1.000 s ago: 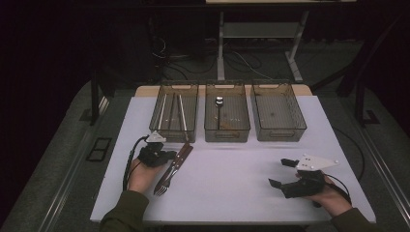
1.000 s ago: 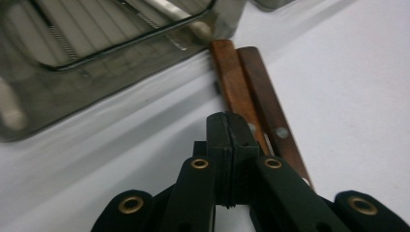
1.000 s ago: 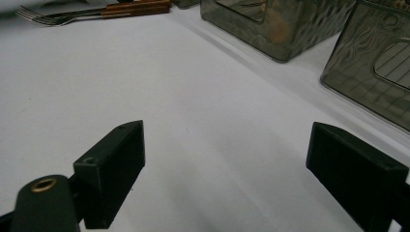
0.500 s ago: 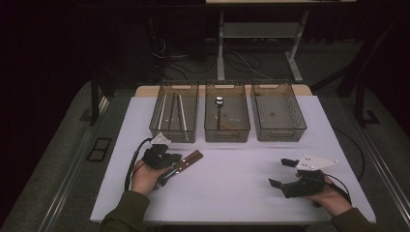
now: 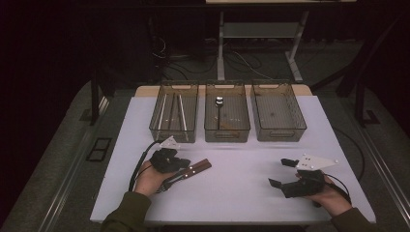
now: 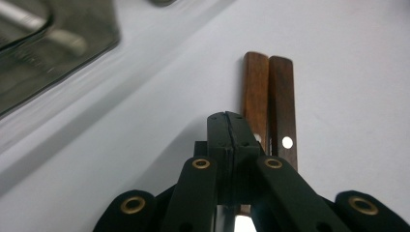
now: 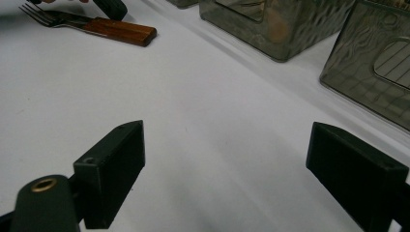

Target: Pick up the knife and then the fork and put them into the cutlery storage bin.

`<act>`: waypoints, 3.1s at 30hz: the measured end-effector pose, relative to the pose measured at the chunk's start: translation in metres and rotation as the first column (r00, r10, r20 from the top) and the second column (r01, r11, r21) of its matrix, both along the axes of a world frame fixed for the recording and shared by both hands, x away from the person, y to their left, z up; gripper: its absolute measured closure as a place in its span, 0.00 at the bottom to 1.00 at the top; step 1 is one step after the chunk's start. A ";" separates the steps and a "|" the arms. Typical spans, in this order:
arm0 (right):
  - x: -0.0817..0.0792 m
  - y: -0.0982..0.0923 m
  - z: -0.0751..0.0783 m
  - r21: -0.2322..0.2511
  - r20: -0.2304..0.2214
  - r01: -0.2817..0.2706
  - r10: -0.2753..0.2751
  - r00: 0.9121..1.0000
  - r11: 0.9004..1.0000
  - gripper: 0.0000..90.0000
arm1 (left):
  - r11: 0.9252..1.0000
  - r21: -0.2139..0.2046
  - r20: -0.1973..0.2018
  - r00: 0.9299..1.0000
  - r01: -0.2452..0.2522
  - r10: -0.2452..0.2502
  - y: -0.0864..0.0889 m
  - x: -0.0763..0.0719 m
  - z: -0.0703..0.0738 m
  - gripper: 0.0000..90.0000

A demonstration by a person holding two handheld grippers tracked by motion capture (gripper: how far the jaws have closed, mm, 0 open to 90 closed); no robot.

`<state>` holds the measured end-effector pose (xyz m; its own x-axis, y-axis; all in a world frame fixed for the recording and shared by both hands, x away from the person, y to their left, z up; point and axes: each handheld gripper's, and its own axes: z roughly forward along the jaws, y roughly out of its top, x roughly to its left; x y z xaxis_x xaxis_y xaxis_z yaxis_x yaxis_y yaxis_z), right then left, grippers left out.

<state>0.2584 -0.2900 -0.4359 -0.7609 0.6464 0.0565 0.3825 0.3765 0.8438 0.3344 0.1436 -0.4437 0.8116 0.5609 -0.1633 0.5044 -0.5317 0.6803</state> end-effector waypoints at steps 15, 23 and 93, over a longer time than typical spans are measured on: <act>0.000 -0.001 0.000 0.002 0.001 0.003 -0.003 1.000 1.000 0.15 | 0.998 -0.053 0.055 0.998 0.032 -0.029 0.004 -0.013 0.019 0.91; 0.000 -0.001 0.000 0.002 0.001 0.001 -0.001 1.000 1.000 0.15 | 0.995 0.023 0.051 0.994 0.097 -0.098 0.001 -0.038 0.015 0.83; 0.033 0.062 0.057 -0.082 -0.102 -0.460 0.452 0.886 0.884 0.26 | 0.879 0.072 0.021 0.880 0.471 -0.474 -0.112 -0.030 0.054 0.85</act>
<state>0.2917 -0.2285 -0.3790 -0.9689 0.2340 0.0805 0.2102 0.6066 0.7667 0.3048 0.0315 -0.3898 0.9875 0.1171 -0.1051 0.1573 -0.7430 0.6505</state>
